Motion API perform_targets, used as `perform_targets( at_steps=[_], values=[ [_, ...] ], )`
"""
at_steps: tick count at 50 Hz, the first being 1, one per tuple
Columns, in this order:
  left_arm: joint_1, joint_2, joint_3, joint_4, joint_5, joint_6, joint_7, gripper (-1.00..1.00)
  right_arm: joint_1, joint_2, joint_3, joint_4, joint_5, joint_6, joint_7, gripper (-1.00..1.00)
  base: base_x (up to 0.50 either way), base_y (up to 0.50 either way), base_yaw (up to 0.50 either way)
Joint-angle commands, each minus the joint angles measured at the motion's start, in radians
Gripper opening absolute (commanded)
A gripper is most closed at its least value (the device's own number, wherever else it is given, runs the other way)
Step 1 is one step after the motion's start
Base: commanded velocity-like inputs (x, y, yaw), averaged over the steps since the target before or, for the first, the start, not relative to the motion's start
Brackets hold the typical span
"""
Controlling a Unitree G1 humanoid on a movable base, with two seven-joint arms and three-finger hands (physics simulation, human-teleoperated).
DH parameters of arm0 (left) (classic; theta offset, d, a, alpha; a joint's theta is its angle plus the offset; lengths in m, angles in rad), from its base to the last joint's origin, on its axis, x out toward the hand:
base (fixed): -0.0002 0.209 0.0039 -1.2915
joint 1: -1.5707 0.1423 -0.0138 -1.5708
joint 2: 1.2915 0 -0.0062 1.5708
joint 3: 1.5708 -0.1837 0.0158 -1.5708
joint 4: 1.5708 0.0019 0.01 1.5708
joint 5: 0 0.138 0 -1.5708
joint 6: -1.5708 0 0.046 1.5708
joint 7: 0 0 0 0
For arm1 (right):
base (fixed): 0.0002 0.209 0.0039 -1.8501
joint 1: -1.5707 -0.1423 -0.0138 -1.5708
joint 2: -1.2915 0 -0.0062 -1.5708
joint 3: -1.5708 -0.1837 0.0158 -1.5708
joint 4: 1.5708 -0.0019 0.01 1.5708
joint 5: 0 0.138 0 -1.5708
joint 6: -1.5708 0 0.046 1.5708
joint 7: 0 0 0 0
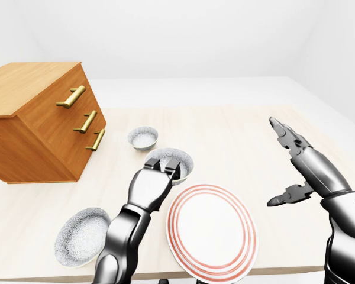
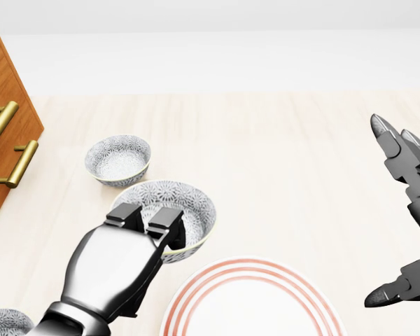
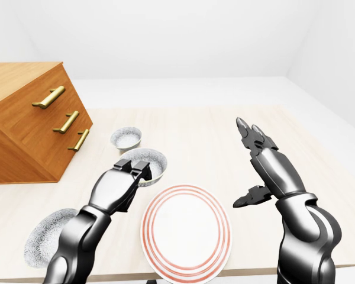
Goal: Put the bowl in the middle on the plate.
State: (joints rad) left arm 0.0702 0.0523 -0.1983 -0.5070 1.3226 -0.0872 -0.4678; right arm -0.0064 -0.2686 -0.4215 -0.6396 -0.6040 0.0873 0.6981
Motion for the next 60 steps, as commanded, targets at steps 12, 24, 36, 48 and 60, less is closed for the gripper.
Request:
perform_targets(
  at_steps=[12,24,36,48,60],
  values=[
    [0.047,-0.005,-0.087,-0.004,0.104,0.0,0.082,-1.0,-0.011,-0.008,0.005,-0.033,-0.016,0.0,0.0,1.0,0.0,0.0,0.0],
    [0.091,0.0,-0.191,-0.007,0.152,0.0,0.119,-1.0,-0.007,-0.003,0.002,-0.021,-0.012,0.0,0.0,1.0,0.0,0.0,0.0],
    [0.082,-0.013,-0.313,0.0,0.197,0.0,0.109,-1.0,-0.005,-0.002,0.003,0.002,0.001,0.0,0.0,1.0,0.0,0.0,0.0],
    [0.067,-0.005,-0.331,0.069,0.208,0.0,0.166,-1.0,-0.01,-0.007,0.006,-0.013,-0.007,0.0,0.0,1.0,0.0,0.0,0.0],
    [0.089,0.002,-0.353,0.035,0.216,0.0,0.139,-1.0,-0.008,-0.005,0.005,-0.014,-0.006,0.0,0.0,1.0,0.0,0.0,0.0]
  ],
)
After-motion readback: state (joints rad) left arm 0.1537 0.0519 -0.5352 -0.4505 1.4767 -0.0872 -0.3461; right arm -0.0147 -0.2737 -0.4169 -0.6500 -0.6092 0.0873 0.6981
